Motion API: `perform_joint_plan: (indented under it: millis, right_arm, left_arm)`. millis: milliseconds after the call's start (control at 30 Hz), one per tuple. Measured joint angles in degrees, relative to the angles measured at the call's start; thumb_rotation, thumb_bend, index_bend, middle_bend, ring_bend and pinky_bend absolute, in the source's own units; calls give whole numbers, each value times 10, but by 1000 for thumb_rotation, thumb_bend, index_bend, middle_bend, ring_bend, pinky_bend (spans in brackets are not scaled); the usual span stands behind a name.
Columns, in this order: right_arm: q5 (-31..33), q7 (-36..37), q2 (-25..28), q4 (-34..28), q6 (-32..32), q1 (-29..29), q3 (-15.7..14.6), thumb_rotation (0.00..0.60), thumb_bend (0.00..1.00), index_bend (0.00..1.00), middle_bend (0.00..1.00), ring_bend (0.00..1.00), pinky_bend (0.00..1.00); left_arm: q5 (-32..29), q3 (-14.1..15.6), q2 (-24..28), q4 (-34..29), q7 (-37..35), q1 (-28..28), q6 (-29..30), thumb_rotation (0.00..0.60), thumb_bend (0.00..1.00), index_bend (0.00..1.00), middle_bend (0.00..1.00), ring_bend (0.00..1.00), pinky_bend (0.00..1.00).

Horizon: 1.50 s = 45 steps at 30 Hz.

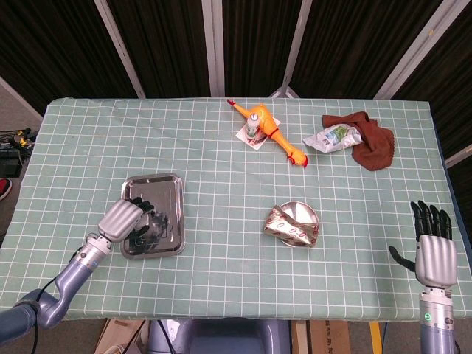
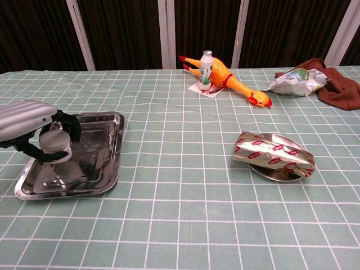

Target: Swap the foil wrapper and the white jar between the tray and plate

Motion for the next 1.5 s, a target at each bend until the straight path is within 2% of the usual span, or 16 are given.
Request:
perform_joint_plan:
  millis: [233, 333, 600, 800, 1033, 1133, 1367, 1500]
  right_arm:
    - [-1, 0, 1, -2, 0, -1, 0, 600, 188, 77, 96, 41, 0]
    - [-1, 0, 1, -3, -2, 0, -1, 600, 188, 78, 96, 41, 0]
    - [-2, -3, 3, -6, 1, -1, -1, 600, 188, 80, 97, 41, 0]
    - [-2, -9, 9, -10, -2, -2, -3, 600, 188, 80, 97, 41, 0]
    - [-16, -35, 33, -28, -28, 3, -24, 600, 188, 80, 97, 34, 0]
    - [-29, -50, 41, -35, -32, 5, -35, 600, 188, 80, 96, 31, 0]
    - [-61, -67, 44, -47, -34, 8, -53, 600, 185, 80, 94, 22, 0]
    - [-71, -65, 42, -48, -30, 9, -57, 600, 183, 80, 92, 20, 0]
  left_arm:
    - [4, 0, 5, -3, -22, 0, -5, 600, 382, 365, 190, 101, 299]
    - [4, 1, 17, -16, -26, -2, -12, 600, 346, 339, 128, 28, 243]
    - [4, 3, 67, -86, -38, -5, -26, 600, 316, 307, 109, 2, 163]
    - [-2, -14, 123, -168, -2, 14, 27, 600, 278, 268, 122, 2, 161]
    - [-33, -20, 208, -296, 174, 90, 125, 600, 278, 255, 95, 2, 158]
    - [-39, -15, 243, -343, 213, 133, 172, 600, 278, 247, 63, 0, 145]
    - [-38, 9, 277, -364, 177, 214, 240, 600, 278, 231, 40, 0, 138]
    - [-39, 14, 294, -376, 161, 237, 253, 600, 278, 231, 40, 0, 138]
